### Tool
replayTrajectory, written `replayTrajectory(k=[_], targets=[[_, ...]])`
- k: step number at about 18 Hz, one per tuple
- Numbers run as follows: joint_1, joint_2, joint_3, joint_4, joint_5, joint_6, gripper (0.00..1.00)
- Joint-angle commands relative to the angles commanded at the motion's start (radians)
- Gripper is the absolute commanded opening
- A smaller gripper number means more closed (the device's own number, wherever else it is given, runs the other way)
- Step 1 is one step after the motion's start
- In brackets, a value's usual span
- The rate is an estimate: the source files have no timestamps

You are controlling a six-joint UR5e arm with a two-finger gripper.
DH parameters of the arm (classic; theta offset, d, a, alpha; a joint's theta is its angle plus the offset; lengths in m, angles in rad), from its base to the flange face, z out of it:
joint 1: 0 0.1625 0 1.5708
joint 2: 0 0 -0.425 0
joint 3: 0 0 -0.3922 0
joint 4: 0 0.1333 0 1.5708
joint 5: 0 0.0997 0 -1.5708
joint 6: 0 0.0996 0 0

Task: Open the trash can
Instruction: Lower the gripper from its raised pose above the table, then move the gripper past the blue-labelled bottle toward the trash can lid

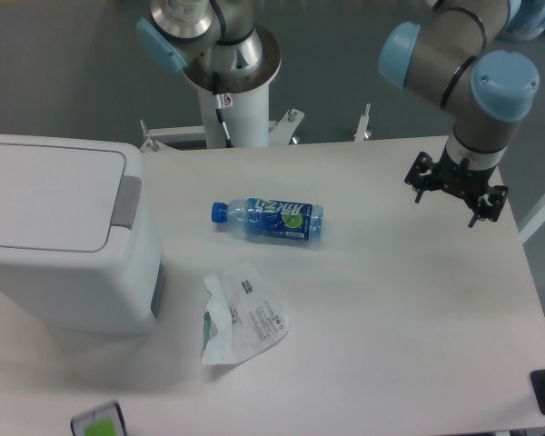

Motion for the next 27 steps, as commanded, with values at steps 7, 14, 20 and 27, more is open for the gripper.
replayTrajectory(k=[7, 14, 20, 27], targets=[[-0.009, 0.005, 0.000, 0.006, -0.017, -0.008, 1.00], [-0.008, 0.093, -0.093, 0.011, -0.138, -0.096, 1.00], [-0.086, 0.172, -0.081, -0.008, -0.202, -0.248, 1.00], [-0.233, 0.161, 0.104, -0.159, -0.244, -0.483, 1.00]])
